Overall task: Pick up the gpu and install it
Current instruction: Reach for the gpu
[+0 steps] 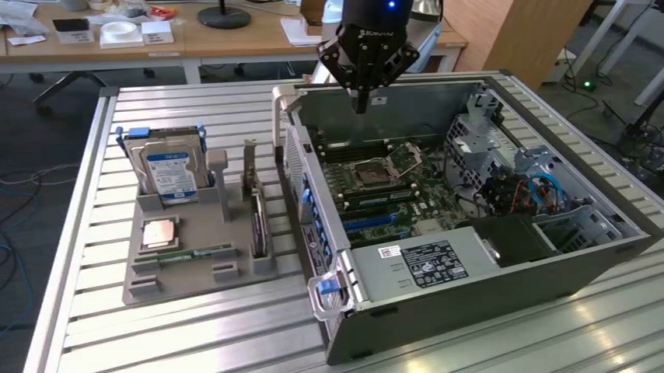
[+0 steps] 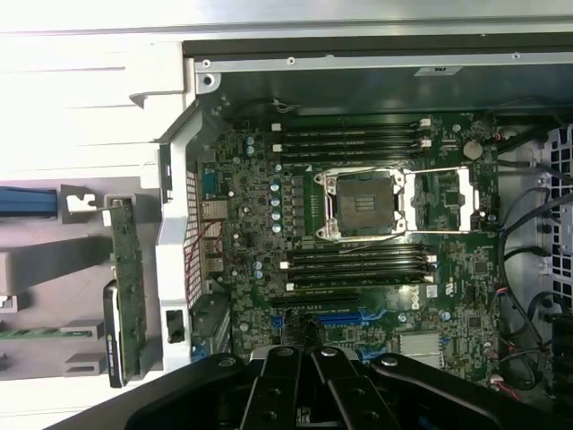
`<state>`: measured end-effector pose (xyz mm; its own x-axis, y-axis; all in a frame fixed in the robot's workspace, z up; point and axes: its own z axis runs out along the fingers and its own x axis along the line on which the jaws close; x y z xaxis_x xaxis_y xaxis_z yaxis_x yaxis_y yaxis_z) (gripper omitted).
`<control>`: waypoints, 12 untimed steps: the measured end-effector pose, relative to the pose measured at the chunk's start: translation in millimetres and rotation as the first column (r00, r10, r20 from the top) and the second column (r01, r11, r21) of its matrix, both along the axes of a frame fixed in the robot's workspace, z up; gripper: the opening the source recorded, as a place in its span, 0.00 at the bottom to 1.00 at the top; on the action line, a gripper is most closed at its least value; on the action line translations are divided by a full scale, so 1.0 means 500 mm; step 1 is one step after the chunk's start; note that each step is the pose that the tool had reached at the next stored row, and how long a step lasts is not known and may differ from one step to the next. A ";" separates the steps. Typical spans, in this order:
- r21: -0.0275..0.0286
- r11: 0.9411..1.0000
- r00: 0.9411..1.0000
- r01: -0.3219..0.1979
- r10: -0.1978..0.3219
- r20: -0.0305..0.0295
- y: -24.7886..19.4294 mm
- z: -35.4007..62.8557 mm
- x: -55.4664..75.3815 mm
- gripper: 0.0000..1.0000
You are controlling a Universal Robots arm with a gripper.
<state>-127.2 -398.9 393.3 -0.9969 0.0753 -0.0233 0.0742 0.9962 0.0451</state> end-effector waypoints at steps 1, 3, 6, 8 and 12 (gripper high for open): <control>0.000 1.000 1.000 0.000 0.000 0.000 0.0000 0.000 -0.003 0.11; 0.000 1.000 1.000 0.000 0.000 0.000 0.0000 0.000 -0.010 0.11; 0.000 1.000 1.000 0.000 0.000 0.000 0.0000 0.000 -0.021 0.11; 0.000 1.000 1.000 0.000 0.000 0.000 0.0000 0.000 -0.029 0.11; 0.000 1.000 1.000 0.000 0.000 0.000 0.0000 0.000 -0.047 0.11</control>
